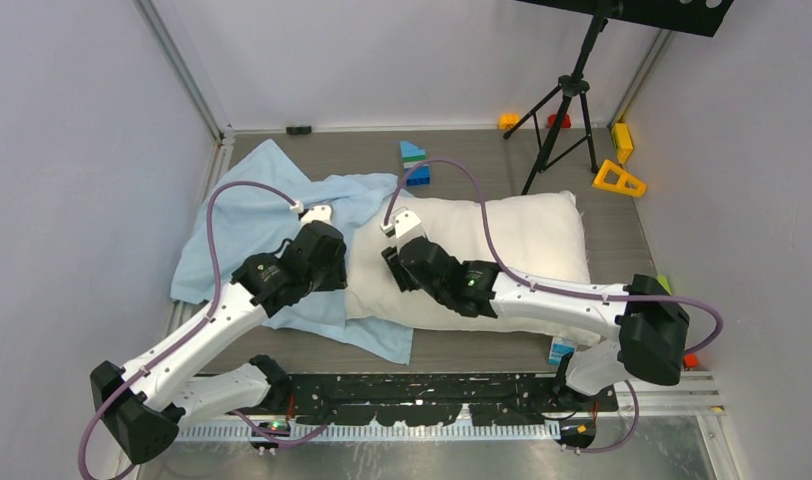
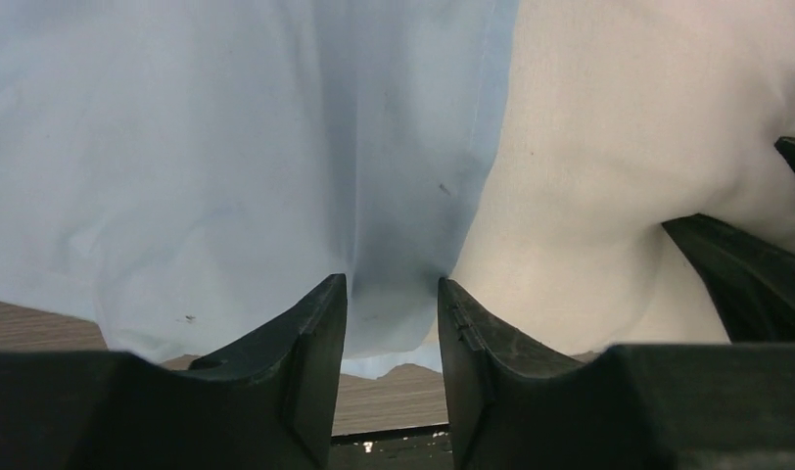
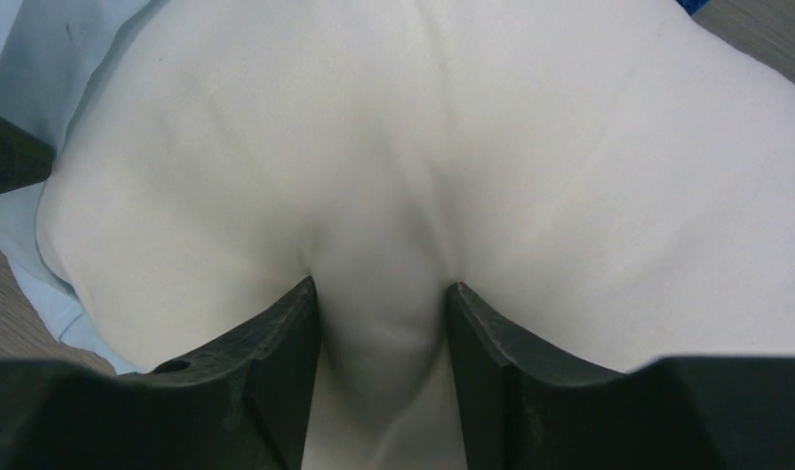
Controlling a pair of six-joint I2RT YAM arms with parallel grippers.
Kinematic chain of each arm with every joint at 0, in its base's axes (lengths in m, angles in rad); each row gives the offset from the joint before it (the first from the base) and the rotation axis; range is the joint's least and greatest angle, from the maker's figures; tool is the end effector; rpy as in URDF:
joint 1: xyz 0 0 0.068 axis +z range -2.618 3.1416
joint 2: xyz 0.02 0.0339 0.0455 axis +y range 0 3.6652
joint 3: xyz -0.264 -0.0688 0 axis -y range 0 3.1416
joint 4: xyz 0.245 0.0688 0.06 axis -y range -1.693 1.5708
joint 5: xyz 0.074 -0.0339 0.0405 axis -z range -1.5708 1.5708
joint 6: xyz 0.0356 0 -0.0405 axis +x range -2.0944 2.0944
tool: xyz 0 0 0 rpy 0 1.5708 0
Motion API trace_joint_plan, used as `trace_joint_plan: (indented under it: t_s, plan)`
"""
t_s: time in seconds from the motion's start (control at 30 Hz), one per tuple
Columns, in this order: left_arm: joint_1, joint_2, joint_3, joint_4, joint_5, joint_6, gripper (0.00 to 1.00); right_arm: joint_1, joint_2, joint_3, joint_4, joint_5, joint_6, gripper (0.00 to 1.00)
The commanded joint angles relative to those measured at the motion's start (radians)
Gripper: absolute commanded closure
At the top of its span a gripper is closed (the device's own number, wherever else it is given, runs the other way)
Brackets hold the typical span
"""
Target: Put the pillow into the pillowcase
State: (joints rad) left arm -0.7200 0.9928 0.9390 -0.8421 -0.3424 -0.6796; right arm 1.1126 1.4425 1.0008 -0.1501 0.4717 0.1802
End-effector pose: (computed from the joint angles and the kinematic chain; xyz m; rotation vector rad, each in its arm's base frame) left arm 0.1513 -0.1168 0.2974 -0.0973 2.4073 -0.2254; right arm 0.1565 0.2808 0.2659 -0.6988 1.9827 0.2691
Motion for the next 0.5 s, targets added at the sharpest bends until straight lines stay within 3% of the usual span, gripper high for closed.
trace_joint_plan:
  t_s: [0.0, 0.07, 0.23, 0.33, 0.47]
  plan:
    - [-0.004, 0.007, 0.015, 0.067, -0.038, 0.050, 0.61, -0.051, 0.059, 0.026, -0.039, -0.075, 0.046, 0.57]
    - [-0.004, 0.016, 0.024, 0.075, -0.030, 0.081, 0.68, -0.065, 0.072, 0.041, -0.046, -0.098, 0.059, 0.70]
    - [-0.004, 0.039, 0.089, 0.072, 0.019, 0.159, 0.98, -0.121, 0.093, 0.074, -0.060, -0.165, 0.122, 0.85]
    - [-0.006, 0.046, 0.135, 0.042, 0.037, 0.174, 1.00, -0.161, 0.100, 0.096, -0.066, -0.199, 0.164, 0.96]
    - [-0.004, 0.035, 0.160, 0.036, 0.075, 0.167, 1.00, -0.179, 0.117, 0.119, -0.069, -0.226, 0.186, 1.00]
